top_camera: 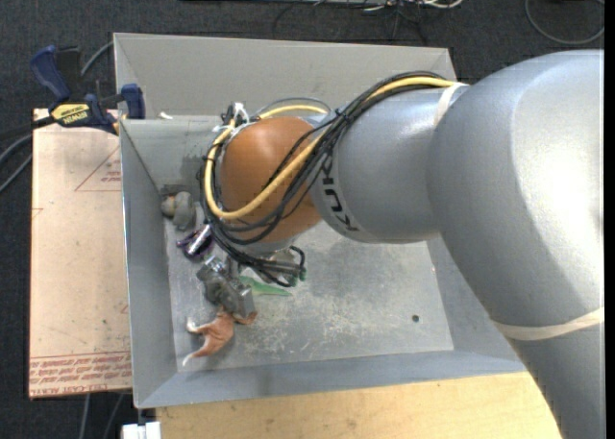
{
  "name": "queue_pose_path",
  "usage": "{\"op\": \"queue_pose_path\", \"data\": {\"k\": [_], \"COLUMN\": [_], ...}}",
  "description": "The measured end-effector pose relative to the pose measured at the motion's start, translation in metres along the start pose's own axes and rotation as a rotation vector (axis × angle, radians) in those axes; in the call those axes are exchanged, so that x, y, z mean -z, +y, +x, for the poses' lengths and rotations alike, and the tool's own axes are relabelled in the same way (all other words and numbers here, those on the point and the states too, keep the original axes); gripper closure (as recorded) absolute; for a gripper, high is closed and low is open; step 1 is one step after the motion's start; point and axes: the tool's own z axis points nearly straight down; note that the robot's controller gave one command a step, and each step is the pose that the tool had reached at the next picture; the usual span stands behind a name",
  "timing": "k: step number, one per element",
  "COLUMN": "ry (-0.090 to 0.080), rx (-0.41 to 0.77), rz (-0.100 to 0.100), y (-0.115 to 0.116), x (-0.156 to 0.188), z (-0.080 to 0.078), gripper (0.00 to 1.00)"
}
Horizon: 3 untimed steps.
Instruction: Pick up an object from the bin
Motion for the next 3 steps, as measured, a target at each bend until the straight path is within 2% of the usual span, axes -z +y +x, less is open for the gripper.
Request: {"op": "queue_pose_path", "data": {"k": [1, 2, 3], "ry": [0.000, -0.003, -0.003], "rx": [0.000, 0.039, -0.055], "rz": [0.000, 0.000, -0.002], "y": [0.000, -0.033, -0.014], "x": [0.000, 0.034, 0.074], "z": [0.000, -0.026, -0.016], "gripper": [1.00, 1.00, 0.00]}}
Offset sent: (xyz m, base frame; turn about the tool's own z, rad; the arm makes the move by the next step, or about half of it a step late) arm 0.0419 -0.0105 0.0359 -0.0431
